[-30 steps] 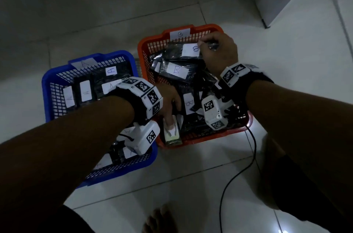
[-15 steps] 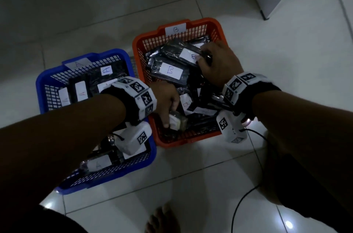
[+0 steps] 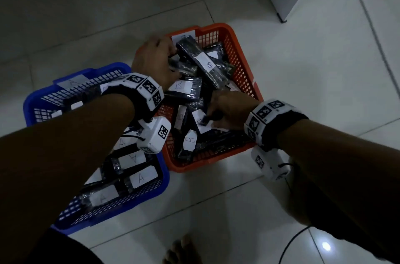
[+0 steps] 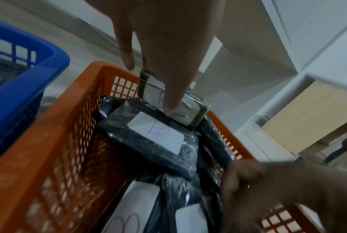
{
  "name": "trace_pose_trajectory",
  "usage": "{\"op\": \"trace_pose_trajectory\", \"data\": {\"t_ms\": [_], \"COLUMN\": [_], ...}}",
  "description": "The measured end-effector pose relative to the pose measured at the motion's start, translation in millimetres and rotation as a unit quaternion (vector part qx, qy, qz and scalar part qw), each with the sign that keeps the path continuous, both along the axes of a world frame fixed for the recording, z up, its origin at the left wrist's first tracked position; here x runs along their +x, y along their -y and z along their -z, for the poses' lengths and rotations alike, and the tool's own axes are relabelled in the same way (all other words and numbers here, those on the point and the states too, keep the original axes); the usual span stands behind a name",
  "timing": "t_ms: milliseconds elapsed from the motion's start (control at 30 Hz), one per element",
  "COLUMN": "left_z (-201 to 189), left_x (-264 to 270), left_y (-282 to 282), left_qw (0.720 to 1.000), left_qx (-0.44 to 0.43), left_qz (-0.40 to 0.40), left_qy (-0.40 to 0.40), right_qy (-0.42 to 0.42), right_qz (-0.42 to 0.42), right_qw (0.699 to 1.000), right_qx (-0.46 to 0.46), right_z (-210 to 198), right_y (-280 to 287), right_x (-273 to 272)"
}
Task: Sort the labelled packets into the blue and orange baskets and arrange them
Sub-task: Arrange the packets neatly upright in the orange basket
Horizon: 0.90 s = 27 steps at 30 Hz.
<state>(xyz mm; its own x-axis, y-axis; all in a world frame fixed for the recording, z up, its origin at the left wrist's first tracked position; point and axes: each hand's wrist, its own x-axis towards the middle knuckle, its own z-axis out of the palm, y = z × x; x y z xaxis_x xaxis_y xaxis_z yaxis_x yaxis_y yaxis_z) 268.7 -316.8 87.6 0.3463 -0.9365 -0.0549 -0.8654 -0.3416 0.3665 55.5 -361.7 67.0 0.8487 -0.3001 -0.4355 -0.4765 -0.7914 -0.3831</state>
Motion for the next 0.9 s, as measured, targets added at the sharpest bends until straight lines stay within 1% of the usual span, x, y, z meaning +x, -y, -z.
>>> {"op": "trace_pose_trajectory", "data": {"t_ms": [33,100,133,200,233,300,333,367,400,467,533,567,600,667,733,767,833,900], "left_z": [1,0,-1,-1,-1,2,3,5,7,14,22,23,27,28,30,30,28,20], "left_x": [-1,-4,-4,-4,-4,-8,-11,-15,-21,-32,-44,-48,-51,-53,-53,-54,-53,-51], "left_y": [-1,-2,-3,-4,-5,-8,-10,-13,-16,-18,-18,-17,-17,-17,-20,-20,-20,-16], "left_qw": [1.000,0.998,0.998,0.999,0.999,0.993,0.982,0.968,0.950,0.914,0.879,0.863,0.854,0.849,0.851,0.850,0.854,0.877], "left_qx": [0.001,0.019,0.026,0.022,0.016,0.030,0.045,0.058,0.067,0.097,0.143,0.166,0.180,0.183,0.169,0.180,0.199,0.185], "left_qz": [-0.010,-0.020,-0.024,-0.016,0.008,0.112,0.181,0.245,0.305,0.393,0.449,0.466,0.472,0.464,0.456,0.452,0.442,0.422], "left_qy": [0.017,0.051,0.058,0.043,0.029,0.017,0.014,0.017,0.023,0.040,0.071,0.100,0.127,0.173,0.199,0.202,0.188,0.135], "right_qy": [0.039,0.128,0.168,0.213,0.229,0.257,0.263,0.257,0.246,0.215,0.193,0.188,0.186,0.191,0.199,0.205,0.227,0.248], "right_qz": [0.043,0.155,0.198,0.263,0.296,0.367,0.399,0.420,0.430,0.408,0.343,0.310,0.284,0.260,0.262,0.267,0.279,0.286], "right_qw": [0.998,0.976,0.962,0.940,0.927,0.894,0.878,0.869,0.867,0.883,0.913,0.926,0.936,0.943,0.940,0.936,0.926,0.917], "right_qx": [0.033,0.089,0.083,0.039,0.021,-0.009,-0.026,-0.045,-0.061,-0.088,-0.110,-0.108,-0.098,-0.084,-0.093,-0.098,-0.113,-0.127], "right_z": [-2,-11,-16,-25,-27,-27,-26,-26,-27,-24,-20,-15,-9,0,2,2,2,1], "right_y": [1,7,12,23,28,39,44,47,49,51,50,51,52,56,57,57,57,54], "right_x": [1,7,11,18,21,30,35,39,41,44,45,46,47,49,50,50,46,37]}}
